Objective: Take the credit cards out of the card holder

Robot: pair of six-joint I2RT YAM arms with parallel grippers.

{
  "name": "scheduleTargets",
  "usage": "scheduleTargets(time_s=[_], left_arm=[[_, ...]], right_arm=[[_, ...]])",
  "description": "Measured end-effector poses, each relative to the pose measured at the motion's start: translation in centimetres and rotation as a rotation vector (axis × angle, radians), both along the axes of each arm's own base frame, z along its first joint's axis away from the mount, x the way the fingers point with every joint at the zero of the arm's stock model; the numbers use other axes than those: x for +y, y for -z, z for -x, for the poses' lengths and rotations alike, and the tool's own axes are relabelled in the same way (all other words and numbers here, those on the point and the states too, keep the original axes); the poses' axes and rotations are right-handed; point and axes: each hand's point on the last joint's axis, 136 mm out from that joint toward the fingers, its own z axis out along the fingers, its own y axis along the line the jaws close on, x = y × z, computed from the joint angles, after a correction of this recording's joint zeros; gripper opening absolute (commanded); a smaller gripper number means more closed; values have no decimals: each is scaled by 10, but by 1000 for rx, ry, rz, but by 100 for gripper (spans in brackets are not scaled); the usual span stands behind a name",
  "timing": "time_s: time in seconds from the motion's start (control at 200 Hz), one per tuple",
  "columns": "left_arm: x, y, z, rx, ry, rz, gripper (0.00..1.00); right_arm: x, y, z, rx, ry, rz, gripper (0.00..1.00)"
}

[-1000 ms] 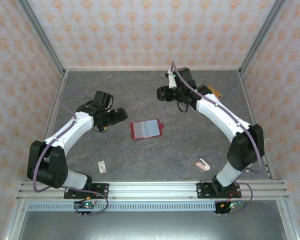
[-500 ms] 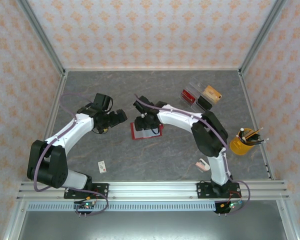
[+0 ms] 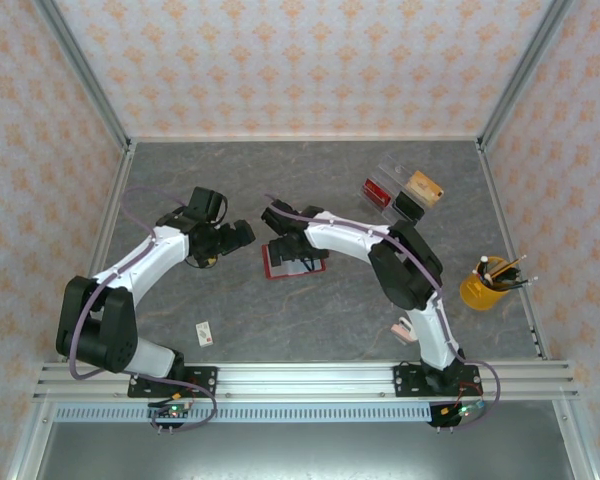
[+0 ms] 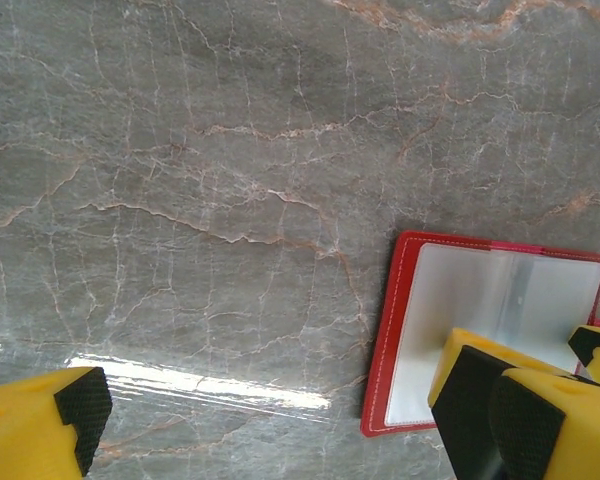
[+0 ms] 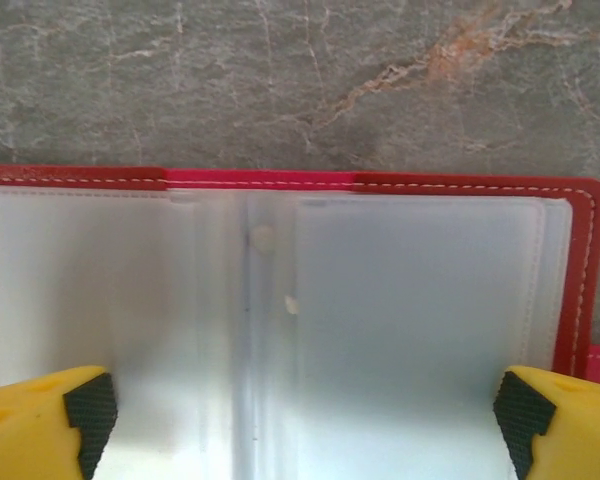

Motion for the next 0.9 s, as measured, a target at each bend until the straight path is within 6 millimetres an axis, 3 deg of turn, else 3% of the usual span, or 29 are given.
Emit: scheduleTargets(time_s=[0.185,0.515,0.721,0.901], left_arm=[[0,3,0,10,1,-2,100],[0,8,1,24,1,-5,100],[-1,8,-4,25,3,-7,100],[-3,6,-13,21,4,-7,100]], right_arm=[[0,4,-2,-11,15,18,93],[-2,8,-11,-35,90,30,47],[-4,6,-18,-41,144,9,38],[-4,3,-32,-53,176,-10,44]])
